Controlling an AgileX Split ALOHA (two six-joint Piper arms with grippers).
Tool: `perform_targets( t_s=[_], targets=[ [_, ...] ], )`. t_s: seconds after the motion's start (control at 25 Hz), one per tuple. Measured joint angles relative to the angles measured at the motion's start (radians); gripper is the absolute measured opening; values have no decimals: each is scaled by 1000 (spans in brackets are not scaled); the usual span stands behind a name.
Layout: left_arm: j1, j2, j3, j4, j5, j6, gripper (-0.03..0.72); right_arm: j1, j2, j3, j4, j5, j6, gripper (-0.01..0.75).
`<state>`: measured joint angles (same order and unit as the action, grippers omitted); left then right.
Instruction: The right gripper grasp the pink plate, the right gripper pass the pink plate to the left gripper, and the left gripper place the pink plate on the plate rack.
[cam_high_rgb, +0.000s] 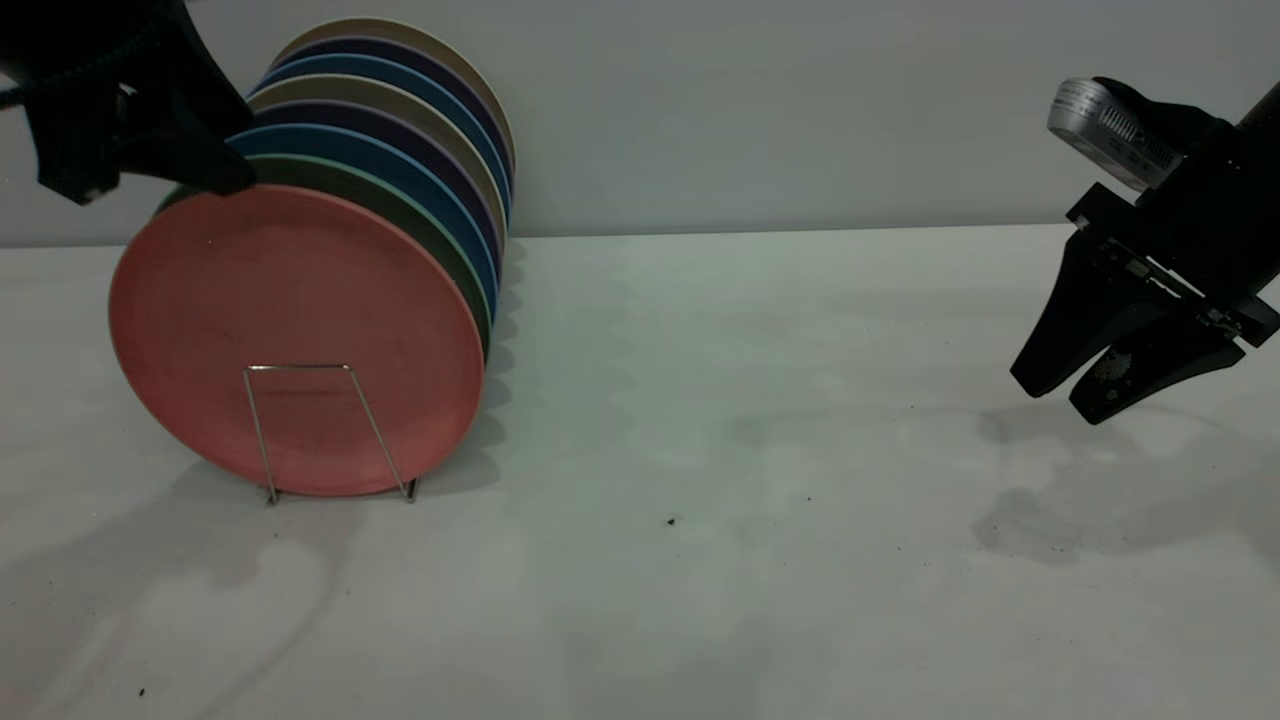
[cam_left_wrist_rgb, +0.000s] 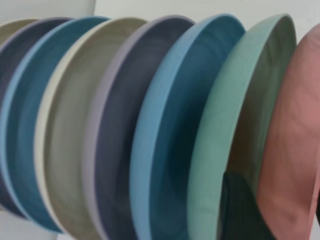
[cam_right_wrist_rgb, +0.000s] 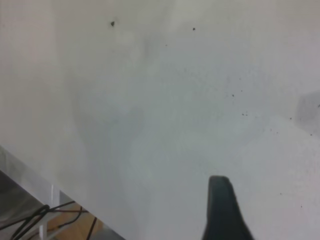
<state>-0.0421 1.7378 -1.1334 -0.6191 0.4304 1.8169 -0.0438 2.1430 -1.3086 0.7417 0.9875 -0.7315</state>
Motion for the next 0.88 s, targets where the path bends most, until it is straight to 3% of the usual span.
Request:
perform_targets(
  t_s=[0.36, 0.48, 0.72, 0.88],
  targets=[
    [0, -163, 0, 5, 177, -100, 406, 0, 0, 0, 0, -4, 17, 491],
    [0, -224, 0, 6, 208, -357, 406, 10, -7, 0, -41, -12, 55, 474],
    [90, -282, 0, 41, 257, -1195, 406, 130, -98, 0, -357, -71, 263, 438],
    [147, -289, 0, 199, 342, -1439, 406, 224, -200, 0, -627, -30, 453, 438]
  ],
)
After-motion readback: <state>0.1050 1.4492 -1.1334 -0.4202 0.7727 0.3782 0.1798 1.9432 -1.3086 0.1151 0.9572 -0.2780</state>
